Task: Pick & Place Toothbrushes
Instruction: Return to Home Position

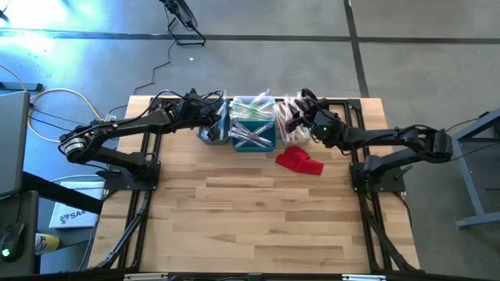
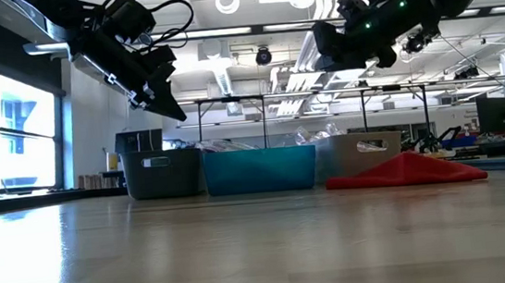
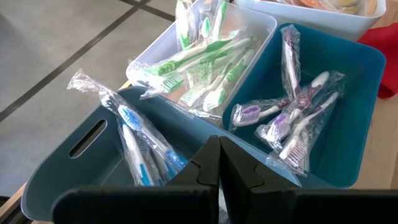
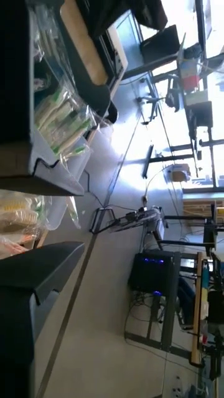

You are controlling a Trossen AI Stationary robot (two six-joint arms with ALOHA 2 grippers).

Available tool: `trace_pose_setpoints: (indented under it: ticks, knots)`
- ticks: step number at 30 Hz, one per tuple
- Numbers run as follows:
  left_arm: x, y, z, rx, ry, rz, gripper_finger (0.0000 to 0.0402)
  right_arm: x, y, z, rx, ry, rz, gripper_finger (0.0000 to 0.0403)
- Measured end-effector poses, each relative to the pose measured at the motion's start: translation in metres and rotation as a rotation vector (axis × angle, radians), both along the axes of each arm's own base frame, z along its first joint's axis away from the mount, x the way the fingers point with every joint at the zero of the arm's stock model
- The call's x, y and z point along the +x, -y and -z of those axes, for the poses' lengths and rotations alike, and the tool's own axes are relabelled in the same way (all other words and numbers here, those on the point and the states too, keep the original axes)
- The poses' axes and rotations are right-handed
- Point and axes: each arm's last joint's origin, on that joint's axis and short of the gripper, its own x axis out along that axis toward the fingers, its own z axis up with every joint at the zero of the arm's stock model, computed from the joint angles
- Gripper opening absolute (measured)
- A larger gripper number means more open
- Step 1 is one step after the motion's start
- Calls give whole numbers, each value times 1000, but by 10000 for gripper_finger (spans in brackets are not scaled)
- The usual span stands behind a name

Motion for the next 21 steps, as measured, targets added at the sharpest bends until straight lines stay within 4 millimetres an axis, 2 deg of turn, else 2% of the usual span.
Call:
trace_pose_setpoints:
  ticks: [14, 21]
  knots:
    - [0, 0, 0, 3, 5, -1, 0, 6, -13, 0, 7, 8, -85, 9]
    - [1, 2, 0, -62, 46, 31, 0, 11, -23, 0, 33, 19, -256, 4]
